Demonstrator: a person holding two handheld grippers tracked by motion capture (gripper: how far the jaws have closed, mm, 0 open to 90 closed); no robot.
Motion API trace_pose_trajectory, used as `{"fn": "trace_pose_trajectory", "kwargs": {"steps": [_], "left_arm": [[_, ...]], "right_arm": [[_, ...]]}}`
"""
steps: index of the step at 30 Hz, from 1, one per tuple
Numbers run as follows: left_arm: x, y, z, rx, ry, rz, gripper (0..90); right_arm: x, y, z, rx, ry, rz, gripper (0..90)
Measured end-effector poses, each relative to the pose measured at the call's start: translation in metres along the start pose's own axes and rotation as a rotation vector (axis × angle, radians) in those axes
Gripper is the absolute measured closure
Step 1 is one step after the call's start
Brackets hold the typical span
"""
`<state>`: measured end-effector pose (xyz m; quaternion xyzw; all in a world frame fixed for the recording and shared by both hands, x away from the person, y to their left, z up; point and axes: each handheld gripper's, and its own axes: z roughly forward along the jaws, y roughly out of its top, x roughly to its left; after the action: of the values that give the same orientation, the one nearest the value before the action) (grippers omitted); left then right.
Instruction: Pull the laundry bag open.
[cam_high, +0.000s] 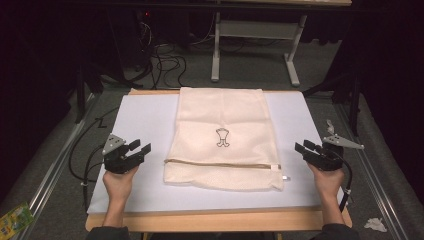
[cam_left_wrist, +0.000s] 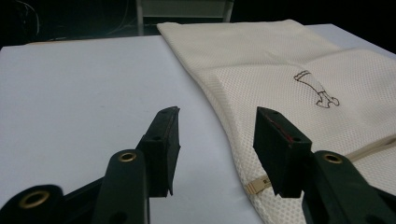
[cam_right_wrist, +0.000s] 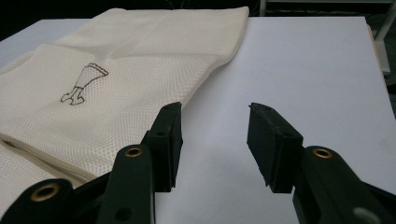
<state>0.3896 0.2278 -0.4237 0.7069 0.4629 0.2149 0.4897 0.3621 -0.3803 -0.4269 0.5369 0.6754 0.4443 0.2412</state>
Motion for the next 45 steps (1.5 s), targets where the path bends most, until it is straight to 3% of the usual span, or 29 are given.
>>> {"fn": "trace_pose_trajectory", "kwargs": {"steps": [25,38,45], "left_arm": [[0.019,-0.009,0.023,0.019,0.072,-0.05,46.7],[0.022,-0.013,0.037,0.049,0.11,-0.036,46.1],[0.027,-0.02,0.046,0.062,0.122,-0.057,45.8]], "right_arm": [[-0.021,-0.017,0.017,0.045,-0.053,0.072,56.1],[-0.017,-0.019,0.031,0.073,-0.07,0.045,56.6],[-0.016,-0.021,0.037,0.083,-0.085,0.033,56.1]]}}
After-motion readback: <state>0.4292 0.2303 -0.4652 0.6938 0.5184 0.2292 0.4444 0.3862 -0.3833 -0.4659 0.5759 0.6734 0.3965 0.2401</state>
